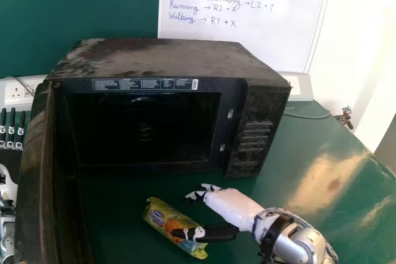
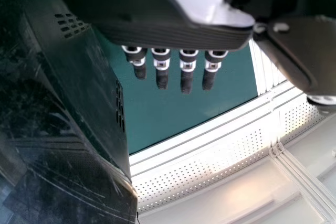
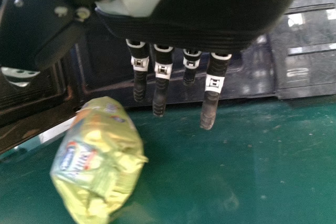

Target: Put biscuit inside oven

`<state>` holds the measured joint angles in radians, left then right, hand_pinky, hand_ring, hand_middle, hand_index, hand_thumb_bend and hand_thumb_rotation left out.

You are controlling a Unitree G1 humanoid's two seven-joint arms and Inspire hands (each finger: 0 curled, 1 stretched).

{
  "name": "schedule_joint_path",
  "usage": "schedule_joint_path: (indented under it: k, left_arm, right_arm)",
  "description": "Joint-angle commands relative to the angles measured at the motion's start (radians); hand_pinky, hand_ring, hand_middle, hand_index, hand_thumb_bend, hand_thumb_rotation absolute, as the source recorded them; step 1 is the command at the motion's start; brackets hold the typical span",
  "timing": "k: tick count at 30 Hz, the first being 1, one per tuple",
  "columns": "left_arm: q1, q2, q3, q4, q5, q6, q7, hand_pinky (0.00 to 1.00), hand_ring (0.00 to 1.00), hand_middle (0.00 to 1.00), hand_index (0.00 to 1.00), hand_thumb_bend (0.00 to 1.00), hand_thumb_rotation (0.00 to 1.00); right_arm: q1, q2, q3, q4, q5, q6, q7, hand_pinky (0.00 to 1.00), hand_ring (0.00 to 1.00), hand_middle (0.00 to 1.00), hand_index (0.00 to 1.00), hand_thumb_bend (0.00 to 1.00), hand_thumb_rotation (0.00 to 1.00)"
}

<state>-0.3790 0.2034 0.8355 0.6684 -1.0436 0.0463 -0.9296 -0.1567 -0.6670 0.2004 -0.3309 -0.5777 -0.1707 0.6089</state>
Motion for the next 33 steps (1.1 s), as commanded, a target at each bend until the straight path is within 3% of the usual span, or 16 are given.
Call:
schedule_joint_path:
  k: [1,16,33]
  left_arm:
    - [0.044,-0.044,-0.003,0.03,0.005,0.002,0.016,0.0,0.0,1.0,1.0,0.48,1.0]
    - [0.045,-0.046,-0.003,0.03,0.003,0.002,0.01,0.0,0.0,1.0,1.0,0.48,1.0]
    - [0.053,-0.055,-0.006,0.005,0.006,0.005,0.019,0.0,0.0,1.0,1.0,0.47,1.0]
  right_arm:
    - [-0.003,-0.007,0.01,-0.024,-0.015,0.017,0.017,0.61,0.74,0.79,0.87,1.0,0.53]
    - [0.012,0.0,0.03,-0.078,-0.098,0.069,0.035,0.65,0.8,0.83,0.89,0.99,0.45]
    - [0.041,0.032,0.091,-0.112,-0.342,0.094,-0.006,0.68,0.87,0.88,0.96,1.0,0.37]
